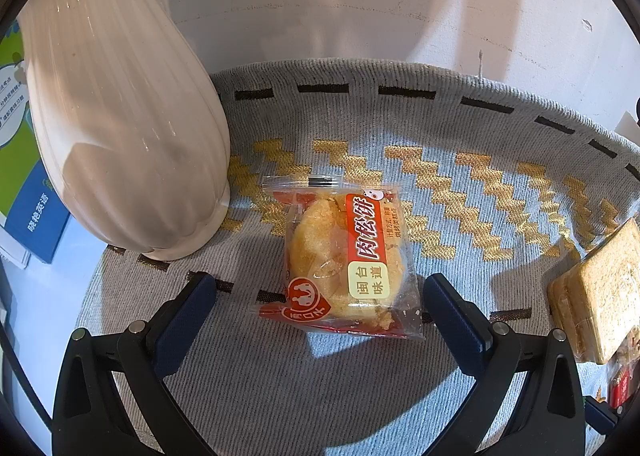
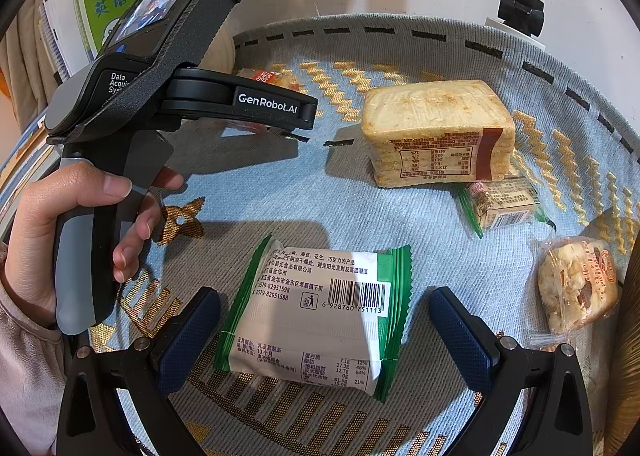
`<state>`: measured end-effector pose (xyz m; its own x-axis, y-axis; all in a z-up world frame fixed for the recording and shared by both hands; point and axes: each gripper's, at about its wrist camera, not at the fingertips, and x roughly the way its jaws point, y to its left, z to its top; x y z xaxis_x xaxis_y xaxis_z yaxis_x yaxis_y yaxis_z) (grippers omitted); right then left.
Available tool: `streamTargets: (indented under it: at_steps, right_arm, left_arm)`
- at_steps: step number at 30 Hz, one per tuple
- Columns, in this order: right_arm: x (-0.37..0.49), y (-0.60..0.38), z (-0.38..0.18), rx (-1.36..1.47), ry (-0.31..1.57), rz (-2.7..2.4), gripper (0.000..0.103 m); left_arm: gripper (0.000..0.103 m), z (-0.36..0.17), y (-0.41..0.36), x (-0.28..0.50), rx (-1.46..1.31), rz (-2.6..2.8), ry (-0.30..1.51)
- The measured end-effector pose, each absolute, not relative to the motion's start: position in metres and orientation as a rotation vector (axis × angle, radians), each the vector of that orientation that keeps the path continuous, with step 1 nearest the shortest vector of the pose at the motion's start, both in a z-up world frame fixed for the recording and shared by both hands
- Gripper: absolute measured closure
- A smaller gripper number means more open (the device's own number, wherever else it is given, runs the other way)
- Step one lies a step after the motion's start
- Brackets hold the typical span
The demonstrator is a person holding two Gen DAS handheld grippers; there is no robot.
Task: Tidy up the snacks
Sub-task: 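Move both tools back over the tray above the meat pastry and green biscuit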
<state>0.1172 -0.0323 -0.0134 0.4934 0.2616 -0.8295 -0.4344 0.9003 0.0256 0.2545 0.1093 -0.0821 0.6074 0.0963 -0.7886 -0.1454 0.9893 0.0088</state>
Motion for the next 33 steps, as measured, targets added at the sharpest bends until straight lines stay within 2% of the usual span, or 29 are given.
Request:
streamTargets:
  at_steps: [33]
  right_arm:
    - [0.1164, -0.0318, -0.0145, -0.2, 0.968, 0.423, 0.0]
  left_arm:
    - [0.0, -0.0807, 0.1101, 0.2531, -0.057, 0.143, 0.909]
